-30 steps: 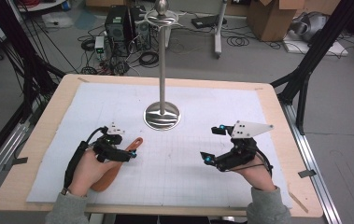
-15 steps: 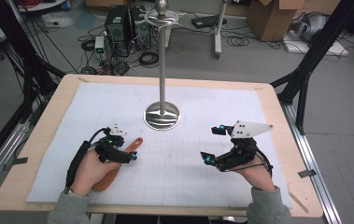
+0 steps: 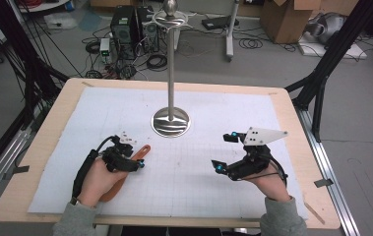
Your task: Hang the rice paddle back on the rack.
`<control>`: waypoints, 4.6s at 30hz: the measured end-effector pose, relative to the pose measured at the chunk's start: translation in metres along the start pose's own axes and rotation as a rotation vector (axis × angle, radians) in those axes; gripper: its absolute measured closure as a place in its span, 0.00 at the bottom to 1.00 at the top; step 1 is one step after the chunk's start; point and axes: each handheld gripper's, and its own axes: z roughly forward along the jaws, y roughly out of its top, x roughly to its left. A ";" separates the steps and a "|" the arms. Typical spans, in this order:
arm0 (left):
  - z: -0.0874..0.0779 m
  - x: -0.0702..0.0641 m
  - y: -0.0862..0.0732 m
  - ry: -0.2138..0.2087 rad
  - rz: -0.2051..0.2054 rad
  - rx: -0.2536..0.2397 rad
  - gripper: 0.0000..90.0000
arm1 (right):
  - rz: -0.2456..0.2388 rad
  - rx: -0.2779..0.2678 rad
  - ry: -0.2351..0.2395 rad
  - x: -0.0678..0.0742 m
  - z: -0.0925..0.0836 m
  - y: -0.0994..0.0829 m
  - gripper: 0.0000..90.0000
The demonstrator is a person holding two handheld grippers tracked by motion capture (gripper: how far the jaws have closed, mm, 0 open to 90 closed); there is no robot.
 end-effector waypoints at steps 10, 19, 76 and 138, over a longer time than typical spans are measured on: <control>-0.004 -0.004 -0.001 0.001 0.007 0.014 0.61 | -0.001 0.001 -0.003 0.000 0.000 0.000 0.05; -0.005 -0.006 -0.001 -0.003 0.023 0.022 0.70 | 0.003 -0.002 -0.001 0.000 -0.001 0.000 0.05; -0.106 0.025 -0.004 -0.121 0.079 -0.470 0.72 | 0.002 0.008 -0.003 0.001 0.000 0.000 0.06; -0.154 0.080 0.083 -0.150 0.081 -0.631 0.72 | 0.011 -0.081 -0.026 -0.007 -0.023 0.001 0.06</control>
